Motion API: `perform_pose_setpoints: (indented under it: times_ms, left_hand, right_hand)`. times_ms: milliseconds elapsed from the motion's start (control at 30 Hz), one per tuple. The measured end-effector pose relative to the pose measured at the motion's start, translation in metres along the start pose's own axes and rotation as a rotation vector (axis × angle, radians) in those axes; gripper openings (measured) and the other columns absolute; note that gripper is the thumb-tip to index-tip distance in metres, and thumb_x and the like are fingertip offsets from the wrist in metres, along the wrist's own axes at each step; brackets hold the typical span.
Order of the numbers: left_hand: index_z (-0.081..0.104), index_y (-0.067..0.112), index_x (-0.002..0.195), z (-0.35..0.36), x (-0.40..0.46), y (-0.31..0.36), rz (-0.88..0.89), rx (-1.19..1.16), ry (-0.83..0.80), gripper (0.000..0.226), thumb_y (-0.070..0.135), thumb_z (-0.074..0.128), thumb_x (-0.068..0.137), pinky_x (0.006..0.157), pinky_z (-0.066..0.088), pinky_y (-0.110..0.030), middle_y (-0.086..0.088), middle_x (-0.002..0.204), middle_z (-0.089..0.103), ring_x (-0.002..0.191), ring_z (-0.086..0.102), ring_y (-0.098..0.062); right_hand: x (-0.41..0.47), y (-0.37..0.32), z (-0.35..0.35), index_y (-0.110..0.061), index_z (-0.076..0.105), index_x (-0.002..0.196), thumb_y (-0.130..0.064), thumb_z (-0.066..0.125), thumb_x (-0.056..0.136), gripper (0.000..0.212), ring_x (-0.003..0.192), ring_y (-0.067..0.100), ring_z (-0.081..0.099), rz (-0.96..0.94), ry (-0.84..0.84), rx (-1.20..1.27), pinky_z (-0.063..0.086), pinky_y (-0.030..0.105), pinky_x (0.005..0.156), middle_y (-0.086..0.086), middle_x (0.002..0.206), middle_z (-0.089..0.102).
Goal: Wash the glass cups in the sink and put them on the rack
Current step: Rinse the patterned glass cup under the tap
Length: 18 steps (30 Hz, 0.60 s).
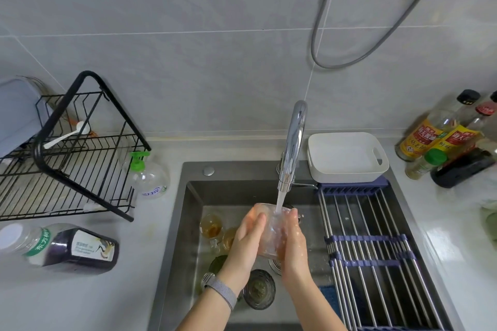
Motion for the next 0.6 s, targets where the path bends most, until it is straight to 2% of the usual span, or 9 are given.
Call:
perform_pose_setpoints:
  times_ms: [67,100,167,233,300,367,433,500,600]
  left_hand:
    - [0.054,0.032,0.132,-0.002,0.0,0.0,-0.012,-0.036,-0.007,0.063,0.059,0.066,0.077,0.105,0.047,-0.04,0.009,0.126,0.065,0.117,0.061,-0.011]
    - [0.057,0.028,0.128,-0.001,0.0,-0.001,-0.009,-0.042,-0.022,0.059,0.055,0.069,0.077,0.1,0.05,-0.038,0.007,0.12,0.069,0.111,0.064,-0.012]
    - [0.055,0.025,0.129,-0.002,0.0,-0.002,-0.009,-0.039,-0.043,0.069,0.053,0.079,0.07,0.097,0.053,-0.037,0.003,0.121,0.069,0.11,0.066,-0.013]
    - [0.046,0.031,0.131,-0.005,0.001,-0.004,-0.068,-0.09,-0.066,0.081,0.048,0.085,0.063,0.097,0.053,-0.043,-0.002,0.127,0.063,0.113,0.064,-0.02]
    - [0.039,0.032,0.129,-0.007,0.002,-0.005,-0.126,-0.196,-0.096,0.076,0.032,0.085,0.069,0.09,0.056,-0.047,-0.009,0.128,0.059,0.11,0.065,-0.028]
    - [0.037,0.03,0.128,-0.01,0.001,-0.004,-0.121,-0.224,-0.101,0.076,0.019,0.082,0.069,0.082,0.059,-0.042,-0.011,0.127,0.058,0.108,0.065,-0.029]
    - [0.039,0.027,0.128,-0.013,0.002,-0.003,-0.078,-0.14,-0.078,0.085,0.015,0.089,0.061,0.078,0.059,-0.034,-0.009,0.121,0.063,0.105,0.066,-0.023]
    - [0.049,0.018,0.126,-0.015,0.007,-0.002,-0.01,0.001,-0.053,0.082,0.011,0.092,0.057,0.078,0.057,-0.028,-0.003,0.11,0.072,0.101,0.069,-0.018]
    - [0.052,0.029,0.123,-0.018,0.01,0.004,0.181,0.403,0.016,0.082,0.025,0.094,0.053,0.087,0.049,-0.012,0.014,0.114,0.067,0.109,0.061,0.002]
  right_hand:
    - [-0.002,-0.001,-0.001,-0.023,0.067,0.114,-0.072,0.047,0.082,0.062,0.1,0.021,0.07,-0.04,0.017,0.004,0.053,0.046,0.092,0.004,0.106,0.073]
    - [-0.001,0.0,-0.003,-0.021,0.068,0.112,-0.068,0.044,0.087,0.059,0.096,0.022,0.071,-0.026,0.038,0.009,0.055,0.045,0.089,0.005,0.103,0.074]
    - [0.003,0.003,-0.005,-0.014,0.069,0.106,-0.056,0.031,0.098,0.058,0.09,0.026,0.072,0.081,0.07,0.056,0.058,0.042,0.078,0.011,0.095,0.075]
    - [0.003,0.004,-0.008,-0.011,0.07,0.102,-0.047,0.026,0.103,0.056,0.085,0.029,0.072,0.163,0.097,0.042,0.059,0.04,0.07,0.015,0.091,0.074]
    - [0.002,0.003,-0.009,-0.012,0.072,0.095,-0.042,0.03,0.103,0.052,0.081,0.03,0.072,0.131,0.098,-0.04,0.06,0.045,0.073,0.013,0.084,0.075]
    - [0.002,0.0,-0.011,-0.016,0.074,0.088,-0.041,0.034,0.102,0.05,0.081,0.028,0.073,0.053,0.1,-0.14,0.058,0.048,0.079,0.01,0.081,0.076]
    - [0.001,-0.005,-0.011,-0.018,0.073,0.094,-0.045,0.034,0.102,0.049,0.084,0.025,0.071,0.051,0.062,-0.17,0.059,0.043,0.078,0.009,0.088,0.075]
    - [0.001,-0.006,-0.009,-0.022,0.074,0.098,-0.051,0.032,0.1,0.051,0.09,0.021,0.069,0.159,-0.054,-0.097,0.057,0.035,0.069,0.006,0.095,0.075]
    - [-0.003,-0.007,-0.009,-0.021,0.074,0.102,-0.06,0.042,0.092,0.052,0.097,0.028,0.068,0.36,-0.218,0.019,0.057,0.041,0.071,0.009,0.103,0.074]
Point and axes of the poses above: each hand's wrist, its own x-axis towards the middle knuckle, its own z-axis out of the palm, y = z × x, the point moved 4 cm from there along x, towards the middle knuckle
